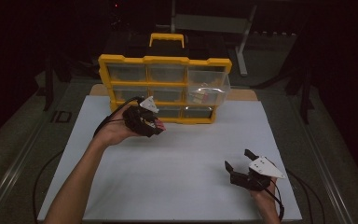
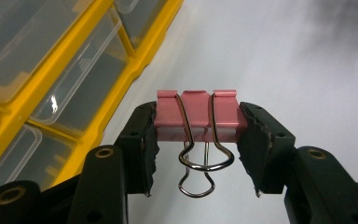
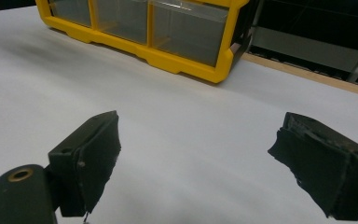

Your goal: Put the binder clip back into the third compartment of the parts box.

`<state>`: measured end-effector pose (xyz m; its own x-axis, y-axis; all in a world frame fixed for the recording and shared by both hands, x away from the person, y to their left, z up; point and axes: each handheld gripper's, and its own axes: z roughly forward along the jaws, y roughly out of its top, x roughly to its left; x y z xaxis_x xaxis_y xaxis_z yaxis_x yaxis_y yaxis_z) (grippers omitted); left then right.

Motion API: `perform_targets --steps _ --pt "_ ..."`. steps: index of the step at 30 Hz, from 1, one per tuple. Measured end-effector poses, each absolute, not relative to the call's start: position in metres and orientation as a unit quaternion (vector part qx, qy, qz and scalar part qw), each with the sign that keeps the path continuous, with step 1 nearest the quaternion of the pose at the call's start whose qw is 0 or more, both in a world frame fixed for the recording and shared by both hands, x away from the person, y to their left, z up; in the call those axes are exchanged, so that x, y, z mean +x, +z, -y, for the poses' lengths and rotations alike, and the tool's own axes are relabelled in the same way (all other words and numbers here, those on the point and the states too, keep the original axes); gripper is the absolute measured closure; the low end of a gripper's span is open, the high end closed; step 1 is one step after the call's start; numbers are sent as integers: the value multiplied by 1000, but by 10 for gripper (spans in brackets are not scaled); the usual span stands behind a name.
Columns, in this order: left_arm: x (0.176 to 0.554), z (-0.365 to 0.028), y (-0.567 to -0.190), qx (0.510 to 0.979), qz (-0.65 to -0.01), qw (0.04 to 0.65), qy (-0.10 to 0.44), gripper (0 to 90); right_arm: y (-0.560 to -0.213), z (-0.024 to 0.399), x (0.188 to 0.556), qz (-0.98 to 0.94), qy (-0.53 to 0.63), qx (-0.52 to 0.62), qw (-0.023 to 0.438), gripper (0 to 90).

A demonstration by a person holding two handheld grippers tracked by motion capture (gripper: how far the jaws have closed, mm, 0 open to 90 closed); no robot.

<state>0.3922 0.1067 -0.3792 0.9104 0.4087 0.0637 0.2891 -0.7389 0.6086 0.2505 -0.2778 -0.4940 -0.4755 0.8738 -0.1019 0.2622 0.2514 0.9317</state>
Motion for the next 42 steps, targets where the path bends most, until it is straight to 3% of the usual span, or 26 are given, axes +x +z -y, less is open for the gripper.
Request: perform_targets --steps 42 --pt "398 -102 -332 929 -163 309 122 504 -494 279 251 -718 470 395 328 124"
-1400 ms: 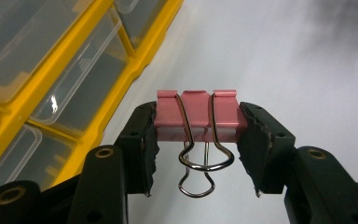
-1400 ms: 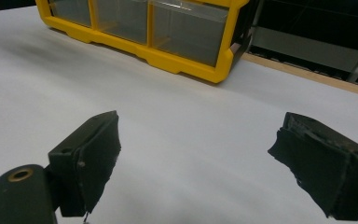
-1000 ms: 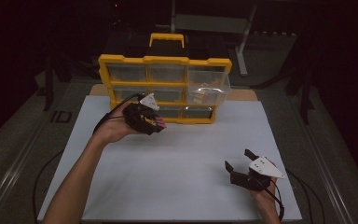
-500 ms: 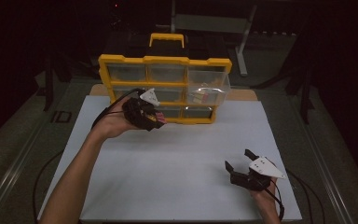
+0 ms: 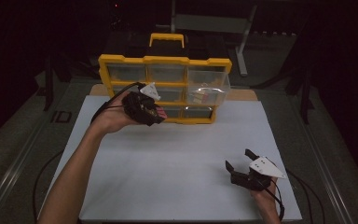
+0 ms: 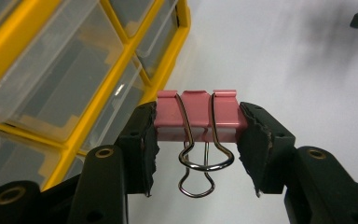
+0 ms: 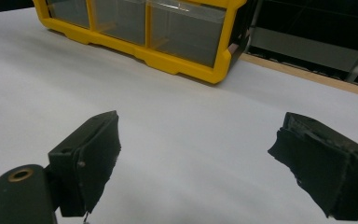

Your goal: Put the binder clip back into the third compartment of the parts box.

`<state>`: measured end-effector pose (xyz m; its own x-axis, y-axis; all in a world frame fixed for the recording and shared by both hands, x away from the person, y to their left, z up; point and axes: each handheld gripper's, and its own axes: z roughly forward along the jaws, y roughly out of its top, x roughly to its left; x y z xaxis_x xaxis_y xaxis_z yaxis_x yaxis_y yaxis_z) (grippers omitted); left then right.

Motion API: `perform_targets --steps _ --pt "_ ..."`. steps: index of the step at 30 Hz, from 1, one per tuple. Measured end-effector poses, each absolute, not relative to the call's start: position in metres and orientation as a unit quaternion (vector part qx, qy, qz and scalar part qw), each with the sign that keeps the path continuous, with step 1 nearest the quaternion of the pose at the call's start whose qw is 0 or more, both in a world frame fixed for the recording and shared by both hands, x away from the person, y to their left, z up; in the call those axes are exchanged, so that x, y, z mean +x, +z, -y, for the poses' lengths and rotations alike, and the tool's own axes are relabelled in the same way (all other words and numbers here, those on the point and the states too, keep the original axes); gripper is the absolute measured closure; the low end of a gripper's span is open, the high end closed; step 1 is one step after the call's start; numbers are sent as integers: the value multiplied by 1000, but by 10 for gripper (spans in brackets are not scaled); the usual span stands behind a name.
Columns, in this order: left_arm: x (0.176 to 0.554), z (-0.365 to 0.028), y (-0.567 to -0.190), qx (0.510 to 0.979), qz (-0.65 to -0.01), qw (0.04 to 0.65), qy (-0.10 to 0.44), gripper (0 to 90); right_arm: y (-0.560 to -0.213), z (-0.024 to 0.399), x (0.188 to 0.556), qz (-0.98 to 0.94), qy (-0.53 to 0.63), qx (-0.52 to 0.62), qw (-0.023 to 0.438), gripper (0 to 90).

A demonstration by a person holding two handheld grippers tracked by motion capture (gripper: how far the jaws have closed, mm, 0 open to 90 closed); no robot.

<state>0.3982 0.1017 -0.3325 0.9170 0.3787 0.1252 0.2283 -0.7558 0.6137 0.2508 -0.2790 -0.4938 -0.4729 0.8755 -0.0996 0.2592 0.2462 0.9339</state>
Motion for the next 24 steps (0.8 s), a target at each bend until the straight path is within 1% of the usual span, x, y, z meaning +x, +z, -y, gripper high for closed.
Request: perform_targets --steps 14,24 --pt "402 -97 -311 927 -156 313 137 504 -494 279 251 -718 470 395 328 124" --pt "404 -92 -302 925 -152 316 143 504 -494 278 251 -717 471 397 326 124"
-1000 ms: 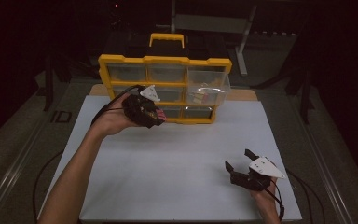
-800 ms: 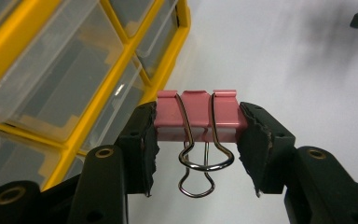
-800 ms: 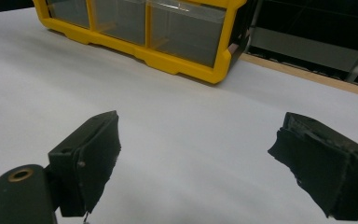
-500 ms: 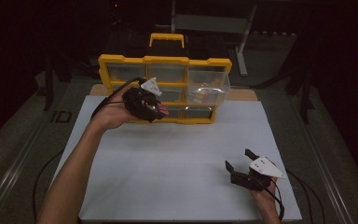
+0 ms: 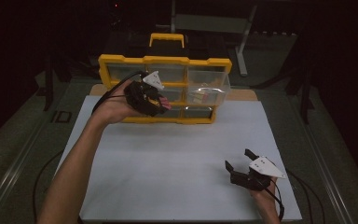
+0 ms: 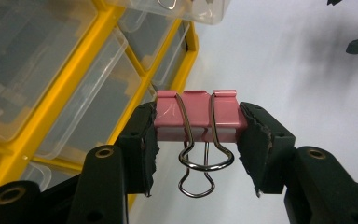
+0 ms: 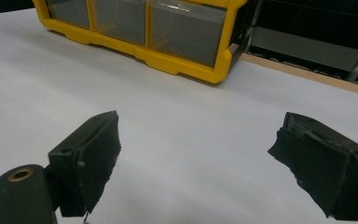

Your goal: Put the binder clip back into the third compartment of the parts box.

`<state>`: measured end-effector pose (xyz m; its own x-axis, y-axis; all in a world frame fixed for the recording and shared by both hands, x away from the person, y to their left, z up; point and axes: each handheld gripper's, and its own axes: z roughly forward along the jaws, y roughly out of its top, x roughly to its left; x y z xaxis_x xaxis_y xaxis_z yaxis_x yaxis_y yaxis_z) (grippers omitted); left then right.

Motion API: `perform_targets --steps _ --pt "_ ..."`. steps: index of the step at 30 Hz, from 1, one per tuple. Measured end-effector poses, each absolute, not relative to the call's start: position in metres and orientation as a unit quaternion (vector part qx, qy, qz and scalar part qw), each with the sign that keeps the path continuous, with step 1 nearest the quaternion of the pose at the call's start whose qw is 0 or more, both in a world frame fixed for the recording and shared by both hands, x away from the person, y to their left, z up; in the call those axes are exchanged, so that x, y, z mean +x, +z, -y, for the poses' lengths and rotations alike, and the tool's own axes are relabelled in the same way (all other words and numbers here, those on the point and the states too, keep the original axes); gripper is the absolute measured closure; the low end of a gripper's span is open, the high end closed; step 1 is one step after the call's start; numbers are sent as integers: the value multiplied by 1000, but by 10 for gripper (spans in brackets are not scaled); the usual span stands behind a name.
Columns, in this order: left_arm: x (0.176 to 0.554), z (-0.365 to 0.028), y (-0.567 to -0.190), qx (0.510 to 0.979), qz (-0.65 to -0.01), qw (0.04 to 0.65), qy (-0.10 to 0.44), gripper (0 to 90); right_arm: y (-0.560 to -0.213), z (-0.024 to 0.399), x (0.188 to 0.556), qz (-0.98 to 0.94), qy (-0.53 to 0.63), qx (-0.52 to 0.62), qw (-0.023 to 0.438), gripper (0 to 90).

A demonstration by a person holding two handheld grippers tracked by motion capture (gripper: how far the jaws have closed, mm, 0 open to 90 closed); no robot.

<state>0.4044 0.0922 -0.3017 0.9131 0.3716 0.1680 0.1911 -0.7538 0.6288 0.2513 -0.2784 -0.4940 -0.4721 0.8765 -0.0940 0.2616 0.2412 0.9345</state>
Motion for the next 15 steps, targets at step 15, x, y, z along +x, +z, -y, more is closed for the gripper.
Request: perform_targets --steps 15 --pt "411 -86 -282 923 -149 320 149 504 -494 278 251 -716 472 397 326 124"
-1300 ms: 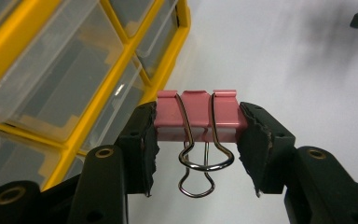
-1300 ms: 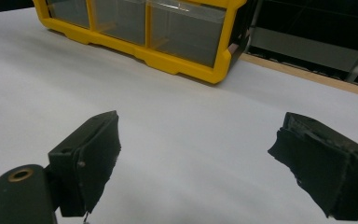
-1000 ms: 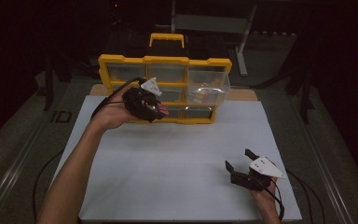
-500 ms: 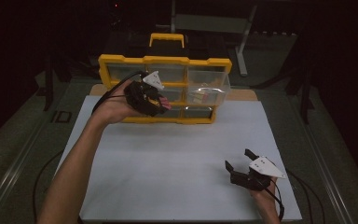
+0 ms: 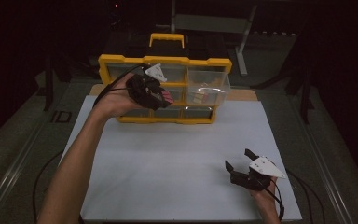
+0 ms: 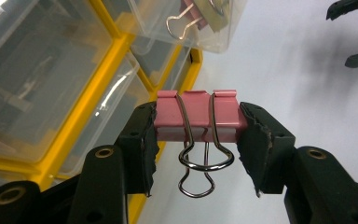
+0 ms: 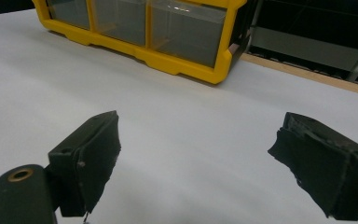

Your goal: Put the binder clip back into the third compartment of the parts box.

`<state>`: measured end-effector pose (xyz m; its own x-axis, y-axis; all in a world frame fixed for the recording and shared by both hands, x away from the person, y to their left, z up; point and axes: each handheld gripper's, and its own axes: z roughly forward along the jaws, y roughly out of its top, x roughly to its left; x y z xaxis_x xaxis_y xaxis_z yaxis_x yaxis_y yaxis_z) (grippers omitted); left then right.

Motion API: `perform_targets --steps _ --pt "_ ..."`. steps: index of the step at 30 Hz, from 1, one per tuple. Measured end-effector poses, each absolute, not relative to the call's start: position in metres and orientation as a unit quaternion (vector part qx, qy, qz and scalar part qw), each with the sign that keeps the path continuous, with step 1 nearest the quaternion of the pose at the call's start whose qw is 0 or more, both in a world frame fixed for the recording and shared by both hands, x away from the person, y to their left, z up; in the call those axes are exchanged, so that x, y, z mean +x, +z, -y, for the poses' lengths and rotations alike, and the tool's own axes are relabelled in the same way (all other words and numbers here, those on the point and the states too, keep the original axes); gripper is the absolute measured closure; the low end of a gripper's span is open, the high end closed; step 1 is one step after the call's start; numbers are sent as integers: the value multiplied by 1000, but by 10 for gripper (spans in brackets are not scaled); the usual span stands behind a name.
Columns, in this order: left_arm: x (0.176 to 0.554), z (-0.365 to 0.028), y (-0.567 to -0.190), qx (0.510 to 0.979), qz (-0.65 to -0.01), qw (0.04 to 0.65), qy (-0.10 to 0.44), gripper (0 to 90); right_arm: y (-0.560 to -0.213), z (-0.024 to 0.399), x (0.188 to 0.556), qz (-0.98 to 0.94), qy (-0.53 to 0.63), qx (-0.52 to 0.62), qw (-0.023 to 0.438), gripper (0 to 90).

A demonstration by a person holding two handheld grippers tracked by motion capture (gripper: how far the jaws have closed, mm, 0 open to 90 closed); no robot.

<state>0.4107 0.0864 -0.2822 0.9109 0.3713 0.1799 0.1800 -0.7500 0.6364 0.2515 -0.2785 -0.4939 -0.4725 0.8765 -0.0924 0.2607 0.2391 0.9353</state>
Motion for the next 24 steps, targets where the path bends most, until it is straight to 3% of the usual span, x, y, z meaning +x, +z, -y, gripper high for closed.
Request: perform_targets --steps 24 --pt "423 -71 -247 922 -138 326 158 504 -493 280 251 -715 474 397 327 124"
